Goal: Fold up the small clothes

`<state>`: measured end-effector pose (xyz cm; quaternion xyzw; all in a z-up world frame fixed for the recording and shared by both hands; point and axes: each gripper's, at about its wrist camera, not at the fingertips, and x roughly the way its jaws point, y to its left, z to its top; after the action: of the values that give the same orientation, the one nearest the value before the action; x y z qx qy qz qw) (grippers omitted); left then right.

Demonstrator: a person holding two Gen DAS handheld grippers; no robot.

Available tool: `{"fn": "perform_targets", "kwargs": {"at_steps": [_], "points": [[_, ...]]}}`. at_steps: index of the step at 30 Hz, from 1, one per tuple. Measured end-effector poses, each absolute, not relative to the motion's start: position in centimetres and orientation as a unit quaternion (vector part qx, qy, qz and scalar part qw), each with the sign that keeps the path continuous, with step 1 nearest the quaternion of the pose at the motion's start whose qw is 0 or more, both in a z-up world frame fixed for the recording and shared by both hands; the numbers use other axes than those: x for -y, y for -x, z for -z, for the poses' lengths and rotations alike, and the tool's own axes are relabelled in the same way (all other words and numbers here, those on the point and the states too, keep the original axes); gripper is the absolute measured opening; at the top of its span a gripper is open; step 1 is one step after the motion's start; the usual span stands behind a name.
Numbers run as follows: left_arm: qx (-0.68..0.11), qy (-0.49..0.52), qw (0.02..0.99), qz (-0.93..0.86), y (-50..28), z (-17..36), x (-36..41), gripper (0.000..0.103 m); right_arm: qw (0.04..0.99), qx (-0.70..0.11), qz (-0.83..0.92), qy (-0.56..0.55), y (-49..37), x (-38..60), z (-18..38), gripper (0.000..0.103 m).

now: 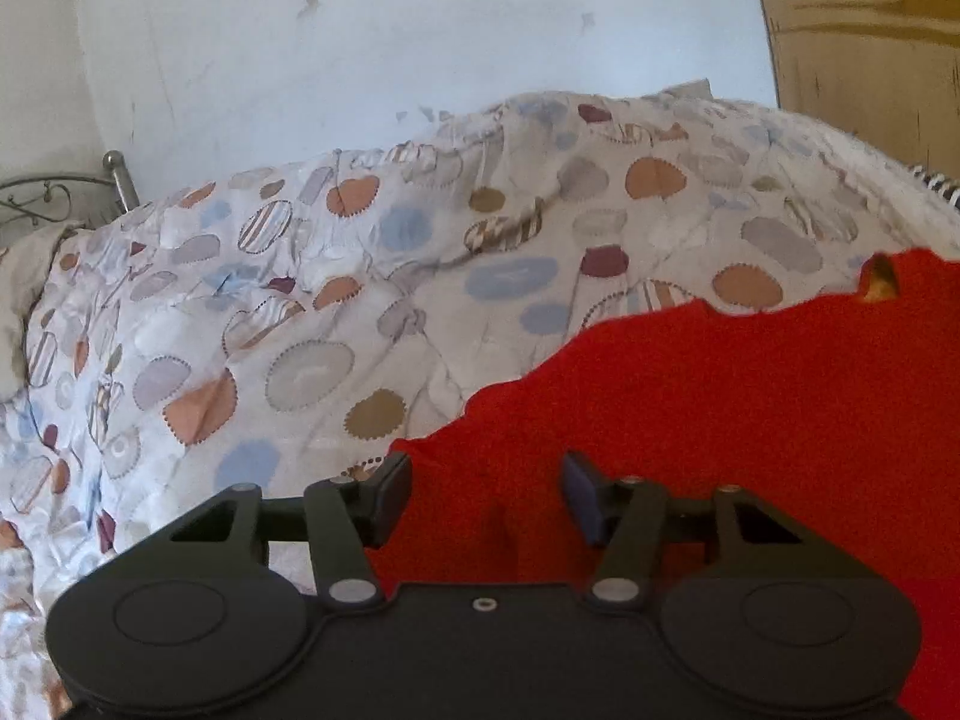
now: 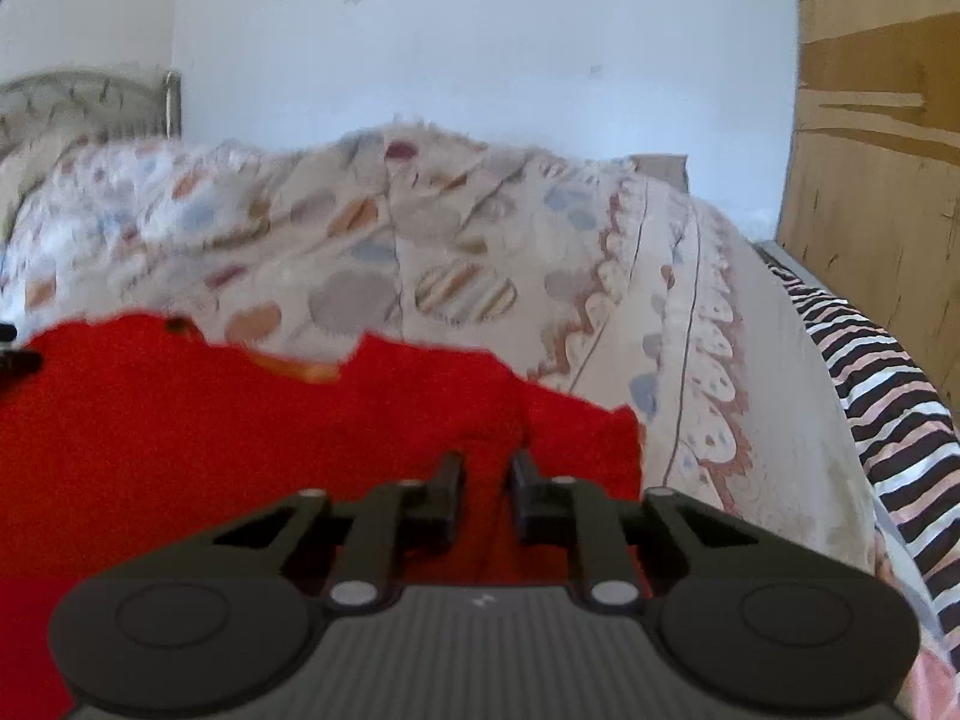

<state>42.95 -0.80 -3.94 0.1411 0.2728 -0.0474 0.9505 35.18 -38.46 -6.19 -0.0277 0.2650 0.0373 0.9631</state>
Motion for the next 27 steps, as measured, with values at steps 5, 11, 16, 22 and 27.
{"fn": "perform_targets", "kwargs": {"at_steps": [5,11,16,22,27], "points": [[-0.265,-0.155,0.951,0.039,-43.1,4.4,0.8,0.059,0.959,-0.278,-0.01,0.055,-35.3,38.2,6.9,0.012],[-0.277,-0.161,0.947,0.024,-44.2,6.3,0.3,0.075,0.959,-0.278,0.001,0.054,-35.4,38.1,8.1,0.014],[-0.284,-0.125,0.95,0.009,-43.7,5.0,-0.9,0.087,0.963,-0.266,-0.011,0.046,-34.5,38.5,7.0,0.038],[-0.248,-0.148,0.957,-0.03,-39.4,2.0,-0.9,0.102,0.971,-0.225,0.033,0.07,-30.5,37.7,4.4,0.103],[-0.257,-0.092,0.962,-0.019,-35.4,0.1,-2.4,0.102,0.974,-0.204,0.063,0.07,-27.1,36.1,2.8,0.103]]}}
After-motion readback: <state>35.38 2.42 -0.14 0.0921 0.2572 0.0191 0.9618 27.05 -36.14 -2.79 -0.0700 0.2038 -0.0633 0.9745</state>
